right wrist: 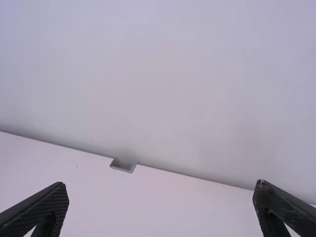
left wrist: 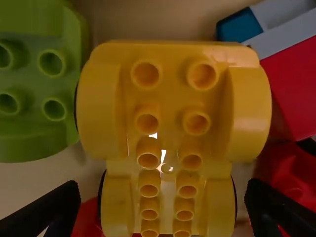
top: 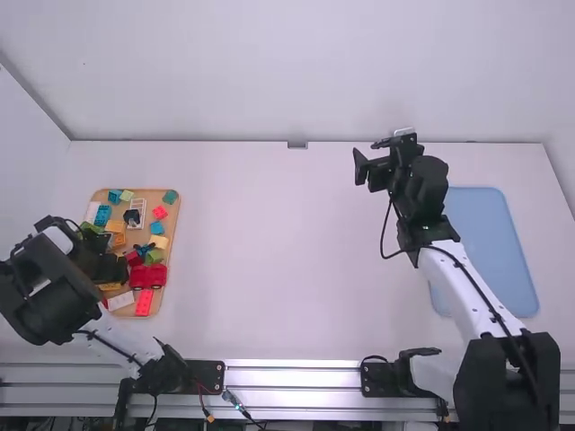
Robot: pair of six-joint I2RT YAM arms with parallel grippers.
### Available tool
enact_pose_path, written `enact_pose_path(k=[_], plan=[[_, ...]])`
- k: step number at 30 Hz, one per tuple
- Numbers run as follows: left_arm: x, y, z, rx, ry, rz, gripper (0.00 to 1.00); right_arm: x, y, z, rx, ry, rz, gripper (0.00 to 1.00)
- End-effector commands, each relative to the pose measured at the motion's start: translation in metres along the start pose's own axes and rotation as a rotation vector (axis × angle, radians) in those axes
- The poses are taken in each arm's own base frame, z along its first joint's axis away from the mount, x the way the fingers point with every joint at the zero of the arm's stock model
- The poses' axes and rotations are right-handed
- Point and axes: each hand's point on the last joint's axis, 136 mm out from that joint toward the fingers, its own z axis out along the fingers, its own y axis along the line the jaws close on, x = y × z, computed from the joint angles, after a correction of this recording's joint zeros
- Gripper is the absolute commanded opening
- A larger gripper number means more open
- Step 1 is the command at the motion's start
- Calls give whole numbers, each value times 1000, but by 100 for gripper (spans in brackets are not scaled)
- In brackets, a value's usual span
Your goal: Assemble lego blocks to make yellow taxi
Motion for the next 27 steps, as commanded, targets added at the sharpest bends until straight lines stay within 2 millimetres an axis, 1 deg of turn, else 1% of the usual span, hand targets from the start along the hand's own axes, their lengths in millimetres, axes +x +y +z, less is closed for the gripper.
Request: enact_pose_path(k=[1,4,7,10,12,16,18,20,21,23,24,25,26,27], plan=[[5,-4,4,4,12,17,88,-14,1,2,-5,-29,-2,99],[6,-4,7,-1,10,17,88,-14,0,2,-3,-29,-1,99],[6,-4,7,-3,8,17,84,-14,0,2,-3,-29,-2,99],[5,-4,7,-5,5,17,77,-14,0,2,-3,-29,-1,99],[5,-4,7,-3,5,14,69,-14,1,2,-3,-29,-2,99],[6,-3,7,-5,7,-10,57,-14,0,2,-3,-30,-2,99],[6,-3,7,-6,11,-9,57,-14,0,2,-3,-30,-1,99],[7,1,6,-28,20,-18,51,-14,1,2,-6,-30,-2,99],[6,2,6,-29,18,-20,51,-14,1,2,-6,-30,-2,99],[2,4,1,-29,11,-25,45,-14,1,2,-6,-30,-2,99],[-1,6,-5,-35,10,-47,43,-14,1,2,-6,-30,-2,99],[-2,6,-6,-35,10,-50,43,-14,1,2,-6,-30,-2,99],[-8,7,-14,-38,3,-68,43,-14,1,2,-6,-30,-2,99],[-13,13,-22,-66,-5,-102,45,-14,1,2,-6,-30,-2,99]])
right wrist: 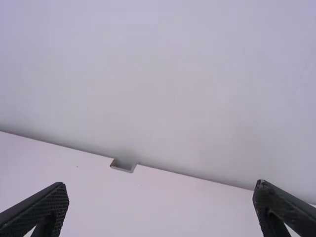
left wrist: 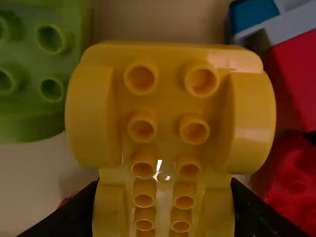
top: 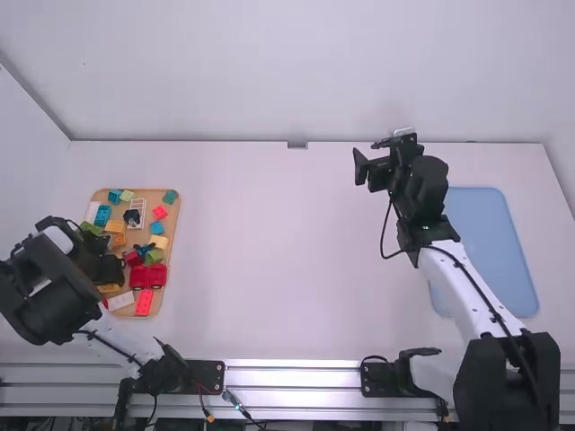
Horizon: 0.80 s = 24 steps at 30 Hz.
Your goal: Assemble lego blocks to make yellow taxi
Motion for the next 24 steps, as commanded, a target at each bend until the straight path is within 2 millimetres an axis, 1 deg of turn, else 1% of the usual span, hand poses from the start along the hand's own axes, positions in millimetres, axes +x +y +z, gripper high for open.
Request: enact_pose_path(k=[1,4,5,6,8,9,10,13,14,15,16,17,18,19,20,22,24], plan=[[-24,18,-27,-91,-60,-96,46,-14,0,2,-2,-28,-2,99],[-41,23,-48,-144,-111,-116,44,-13,0,2,-1,-24,-2,99],[-50,21,-59,-157,-145,-100,43,-12,0,2,-2,-20,-1,99],[-56,17,-65,-159,-165,-88,43,-12,0,2,-2,-19,0,99],[-71,1,-80,-151,-225,-16,43,-9,0,2,-2,-7,2,99],[-80,-17,-89,-122,-263,62,44,-8,1,2,-3,-4,2,99],[-83,-25,-92,-108,-281,97,44,-7,0,2,-3,-1,2,99],[-104,-86,-115,-42,-371,327,45,-6,1,2,-4,4,3,99],[-106,-97,-117,-39,-380,370,45,-6,1,2,-4,3,4,99],[-110,-121,-123,-32,-396,461,43,-6,1,2,-4,4,3,99],[-112,-139,-126,-28,-405,521,46,-6,1,2,-3,3,3,99],[-115,-169,-129,-25,-416,629,47,-6,1,2,-4,4,4,99],[-115,-185,-130,-20,-421,686,47,-6,1,2,-4,5,3,99],[-115,-205,-130,-11,-429,755,48,-6,1,2,-4,6,4,99],[-114,-239,-130,7,-443,858,48,-6,1,2,-4,6,4,99],[-113,-268,-128,19,-452,948,48,-5,1,2,-4,10,4,99],[-107,-310,-121,38,-461,1084,50,-3,0,2,-2,18,5,99]])
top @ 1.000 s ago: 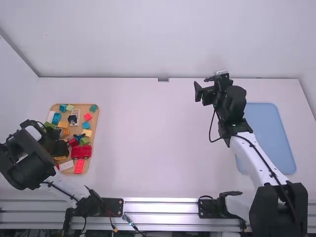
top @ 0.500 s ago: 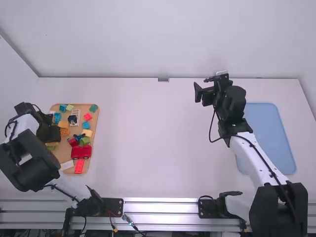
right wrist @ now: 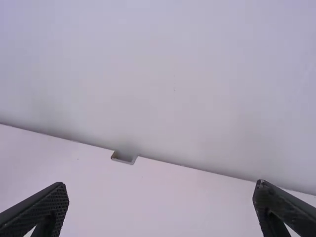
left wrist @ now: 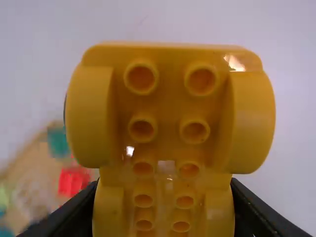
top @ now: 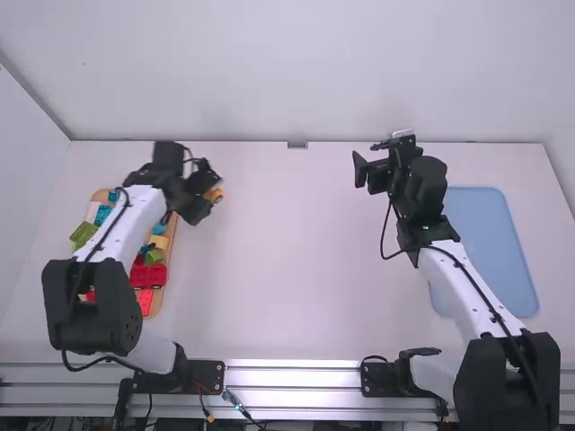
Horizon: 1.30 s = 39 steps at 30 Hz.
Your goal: Assemble lego blocks to make yellow taxi
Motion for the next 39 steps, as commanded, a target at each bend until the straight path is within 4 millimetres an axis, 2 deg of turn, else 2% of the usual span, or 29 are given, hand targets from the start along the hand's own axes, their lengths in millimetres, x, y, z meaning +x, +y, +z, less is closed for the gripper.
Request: enact_pose_path(k=[1,6,7,8,9,10,11,14,19,26,39], plan=[[-32,-42,15,76,-28,196,52,-12,0,1,0,-17,2,99],[-57,-116,38,202,-37,438,56,-10,-7,-8,16,6,9,99],[-62,-138,46,233,-32,510,56,-10,-12,-13,27,16,15,99],[-62,-142,47,238,-30,524,56,-10,-12,-14,28,17,16,99],[-64,-159,53,248,-16,567,55,-10,-15,-19,37,25,19,99],[-64,-160,54,247,-13,573,55,-10,-16,-21,39,28,20,99],[-66,-177,60,239,7,628,54,-10,-18,-27,47,39,24,99],[-68,-201,65,249,19,696,55,-10,-21,-34,56,50,29,99],[-73,-230,71,332,-26,717,59,-7,-18,-39,52,70,31,99],[-62,-231,78,341,33,635,60,-2,-22,-40,61,87,35,99],[-42,-236,76,387,113,550,62,-5,-22,-39,63,76,28,99]])
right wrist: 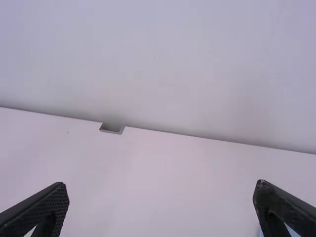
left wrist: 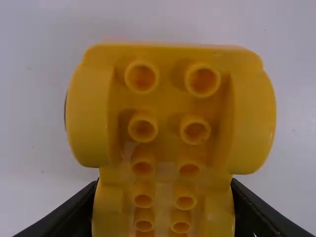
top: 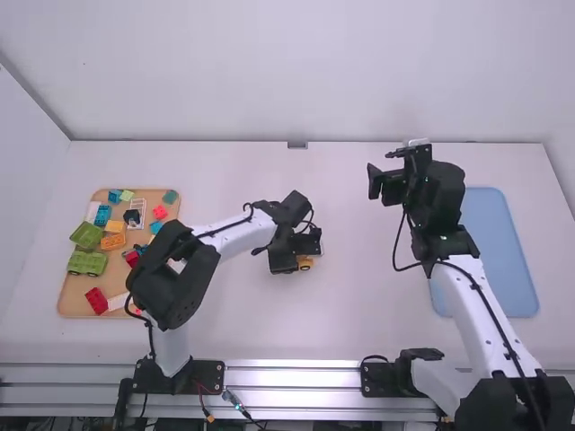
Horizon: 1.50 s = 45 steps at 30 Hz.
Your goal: Assemble lego blocks to make yellow taxi
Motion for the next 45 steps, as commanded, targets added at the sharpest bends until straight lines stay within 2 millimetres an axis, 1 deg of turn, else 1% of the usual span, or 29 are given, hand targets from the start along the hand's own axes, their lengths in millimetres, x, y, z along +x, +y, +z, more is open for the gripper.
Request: enact_pose_path(k=[1,5,9,11,12,14,15,17,19,23,25,26,28,29,32,33,37,39,40,41,42,43,44,45], plan=[[2,-1,5,19,0,-33,62,-18,-1,-5,5,-42,-7,99],[7,-6,13,25,5,-29,62,-18,-2,-5,6,-39,-6,99],[10,-9,15,32,12,-30,63,-19,-2,-5,5,-43,-7,99],[12,-11,15,39,20,-30,70,-19,-2,-5,6,-43,-7,99],[12,-11,15,39,21,-31,75,-19,-2,-5,6,-43,-7,99],[13,-12,15,44,26,-30,80,-18,-1,-5,4,-42,-7,99],[13,-12,15,45,27,-31,86,-18,-2,-5,4,-42,-6,99],[13,-12,15,45,27,-31,88,-18,-1,-5,4,-41,-6,99],[15,-13,15,48,33,-27,99,-19,0,-5,1,-43,-7,99],[16,-13,12,50,35,22,99,-19,-2,-5,5,-43,-6,99],[15,-8,4,47,29,12,99,-19,-1,-5,3,-44,-7,99],[14,-8,3,48,30,12,99,-19,-2,-5,4,-44,-7,99],[14,-8,-6,55,46,11,99,-19,-2,-5,6,-44,-6,98],[15,-8,-7,55,49,11,99,-19,-2,-5,6,-44,-6,99],[26,4,-27,36,104,4,99,-19,-3,-5,8,-43,-7,99],[28,6,-29,33,108,0,99,-19,-3,-5,8,-43,-6,99],[44,23,-45,-2,138,-70,99,-19,-3,-5,9,-43,-10,99],[60,38,-53,-29,155,-149,99,-18,-3,-5,8,-42,-9,99],[63,40,-55,-33,157,-162,99,-18,-3,-5,8,-42,-9,99],[74,48,-60,-41,165,-202,99,-18,-3,-5,8,-42,-9,99],[80,52,-63,-42,163,-225,99,-18,-3,-5,8,-42,-9,99],[90,60,-68,-51,155,-289,99,-19,-3,-5,8,-43,-10,99],[95,66,-71,-63,151,-332,99,-19,-3,-5,8,-43,-9,99],[106,78,-74,-93,141,-425,99,-19,-3,-5,8,-43,-10,98]])
